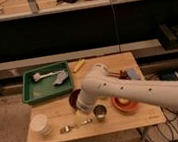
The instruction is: Place fork in tray
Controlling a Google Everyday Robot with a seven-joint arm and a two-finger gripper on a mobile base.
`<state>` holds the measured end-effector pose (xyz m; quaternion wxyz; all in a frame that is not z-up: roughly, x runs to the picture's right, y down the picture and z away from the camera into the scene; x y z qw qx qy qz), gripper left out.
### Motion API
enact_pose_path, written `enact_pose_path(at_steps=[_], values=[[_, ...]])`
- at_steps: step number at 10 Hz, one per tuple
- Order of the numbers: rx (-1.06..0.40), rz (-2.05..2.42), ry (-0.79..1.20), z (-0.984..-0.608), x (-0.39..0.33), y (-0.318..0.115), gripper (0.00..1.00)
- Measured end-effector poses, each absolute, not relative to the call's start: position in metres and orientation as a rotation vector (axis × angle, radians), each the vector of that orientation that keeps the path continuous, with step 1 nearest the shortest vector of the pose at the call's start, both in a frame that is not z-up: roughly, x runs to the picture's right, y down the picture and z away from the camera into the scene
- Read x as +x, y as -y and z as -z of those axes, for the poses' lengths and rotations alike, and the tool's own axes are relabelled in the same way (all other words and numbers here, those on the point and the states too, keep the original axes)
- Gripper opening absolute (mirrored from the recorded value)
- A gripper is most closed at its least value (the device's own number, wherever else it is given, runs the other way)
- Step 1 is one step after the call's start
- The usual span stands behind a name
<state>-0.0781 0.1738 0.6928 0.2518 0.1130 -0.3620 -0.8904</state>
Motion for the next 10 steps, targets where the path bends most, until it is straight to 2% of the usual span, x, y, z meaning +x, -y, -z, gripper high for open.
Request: enact_pose_path(at_steps=[4, 8, 10], values=[[0.440, 2.565, 0.993, -0.711, -0.136, -0.182, 0.80], [0.579, 2.611, 1.012, -0.733, -0.146, -0.209, 0.80], [0.600, 2.599, 1.018, -0.739, -0.142, -0.214, 0.80]])
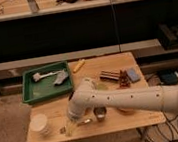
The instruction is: Place fork in tray
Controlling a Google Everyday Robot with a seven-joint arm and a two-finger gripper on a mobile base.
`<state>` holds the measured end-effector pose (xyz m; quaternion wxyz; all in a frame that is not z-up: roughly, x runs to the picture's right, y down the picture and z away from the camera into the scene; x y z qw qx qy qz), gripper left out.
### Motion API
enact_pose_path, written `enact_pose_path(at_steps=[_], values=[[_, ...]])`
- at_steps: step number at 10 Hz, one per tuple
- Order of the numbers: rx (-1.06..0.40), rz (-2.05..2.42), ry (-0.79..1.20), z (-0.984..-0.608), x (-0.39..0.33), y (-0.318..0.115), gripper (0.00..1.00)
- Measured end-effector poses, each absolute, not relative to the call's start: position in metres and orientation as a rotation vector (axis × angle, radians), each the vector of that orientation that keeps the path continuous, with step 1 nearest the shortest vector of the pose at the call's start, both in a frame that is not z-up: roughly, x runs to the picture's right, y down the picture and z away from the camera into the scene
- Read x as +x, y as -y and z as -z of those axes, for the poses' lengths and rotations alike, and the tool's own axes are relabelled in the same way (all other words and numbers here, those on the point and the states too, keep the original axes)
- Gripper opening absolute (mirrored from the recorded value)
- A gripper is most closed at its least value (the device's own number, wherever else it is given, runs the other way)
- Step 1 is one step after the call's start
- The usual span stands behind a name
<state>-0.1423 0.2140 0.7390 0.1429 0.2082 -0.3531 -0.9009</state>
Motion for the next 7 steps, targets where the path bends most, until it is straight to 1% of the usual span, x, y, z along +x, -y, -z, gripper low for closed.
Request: enact_pose_path(at_steps=[3, 7], values=[[0.603, 2.598, 1.025, -0.740, -0.142, -0.214, 0.80], [0.667, 2.609, 1.073, -0.757, -0.153, -0.239, 0.80]])
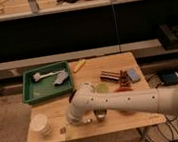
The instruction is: Place fork in tray
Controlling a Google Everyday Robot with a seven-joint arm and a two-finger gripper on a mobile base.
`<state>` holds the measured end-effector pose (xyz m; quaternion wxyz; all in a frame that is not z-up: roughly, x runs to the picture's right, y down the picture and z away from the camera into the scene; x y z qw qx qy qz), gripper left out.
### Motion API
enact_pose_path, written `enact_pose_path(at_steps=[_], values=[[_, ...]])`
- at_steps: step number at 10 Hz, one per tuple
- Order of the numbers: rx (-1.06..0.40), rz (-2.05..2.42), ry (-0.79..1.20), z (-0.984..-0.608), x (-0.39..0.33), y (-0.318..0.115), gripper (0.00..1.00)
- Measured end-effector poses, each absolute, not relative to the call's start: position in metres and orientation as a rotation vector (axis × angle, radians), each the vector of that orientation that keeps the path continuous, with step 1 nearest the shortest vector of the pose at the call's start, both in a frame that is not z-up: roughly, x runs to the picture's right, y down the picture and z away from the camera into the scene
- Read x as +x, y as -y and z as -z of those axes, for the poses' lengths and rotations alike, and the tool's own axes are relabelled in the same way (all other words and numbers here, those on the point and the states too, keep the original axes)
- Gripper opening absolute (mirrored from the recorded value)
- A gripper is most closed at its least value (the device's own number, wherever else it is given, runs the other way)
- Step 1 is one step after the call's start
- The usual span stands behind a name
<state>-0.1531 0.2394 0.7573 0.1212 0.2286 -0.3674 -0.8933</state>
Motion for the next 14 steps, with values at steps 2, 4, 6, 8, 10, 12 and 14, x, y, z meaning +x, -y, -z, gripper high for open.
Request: enact_pose_path(at_steps=[2, 4, 6, 8, 10, 12, 14], values=[[0.687, 2.605, 1.086, -0.764, -0.152, -0.246, 0.80], [0.707, 2.598, 1.090, -0.769, -0.148, -0.251, 0.80], [0.717, 2.592, 1.089, -0.774, -0.145, -0.256, 0.80], [0.718, 2.590, 1.092, -0.779, -0.145, -0.262, 0.80], [0.716, 2.589, 1.092, -0.783, -0.144, -0.266, 0.80], [0.710, 2.582, 1.090, -0.786, -0.142, -0.268, 0.66], [0.706, 2.567, 1.083, -0.789, -0.139, -0.269, 0.53]])
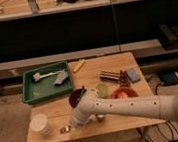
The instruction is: Place fork in tray
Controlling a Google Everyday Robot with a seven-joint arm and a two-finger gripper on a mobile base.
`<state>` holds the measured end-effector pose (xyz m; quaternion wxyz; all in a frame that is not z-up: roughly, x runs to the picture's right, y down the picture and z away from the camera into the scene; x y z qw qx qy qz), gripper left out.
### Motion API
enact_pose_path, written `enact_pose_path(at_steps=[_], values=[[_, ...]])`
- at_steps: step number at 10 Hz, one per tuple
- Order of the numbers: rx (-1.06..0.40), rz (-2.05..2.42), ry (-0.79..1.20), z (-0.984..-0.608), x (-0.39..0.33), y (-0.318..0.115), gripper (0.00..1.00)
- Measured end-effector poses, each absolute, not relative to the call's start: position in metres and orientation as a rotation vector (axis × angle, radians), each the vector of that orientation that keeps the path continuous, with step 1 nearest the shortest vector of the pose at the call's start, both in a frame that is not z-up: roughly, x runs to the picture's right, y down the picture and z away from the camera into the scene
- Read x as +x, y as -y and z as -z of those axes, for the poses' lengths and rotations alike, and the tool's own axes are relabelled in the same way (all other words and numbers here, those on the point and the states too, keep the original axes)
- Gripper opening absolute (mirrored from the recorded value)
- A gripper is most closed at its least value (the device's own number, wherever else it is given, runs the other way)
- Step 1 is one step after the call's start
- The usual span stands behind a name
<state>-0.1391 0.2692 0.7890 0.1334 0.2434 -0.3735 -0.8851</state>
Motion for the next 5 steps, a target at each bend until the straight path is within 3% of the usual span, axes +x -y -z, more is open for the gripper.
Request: enact_pose_path(at_steps=[5], values=[[0.760, 2.565, 1.059, -0.7912, -0.1331, -0.2698, 0.53]])
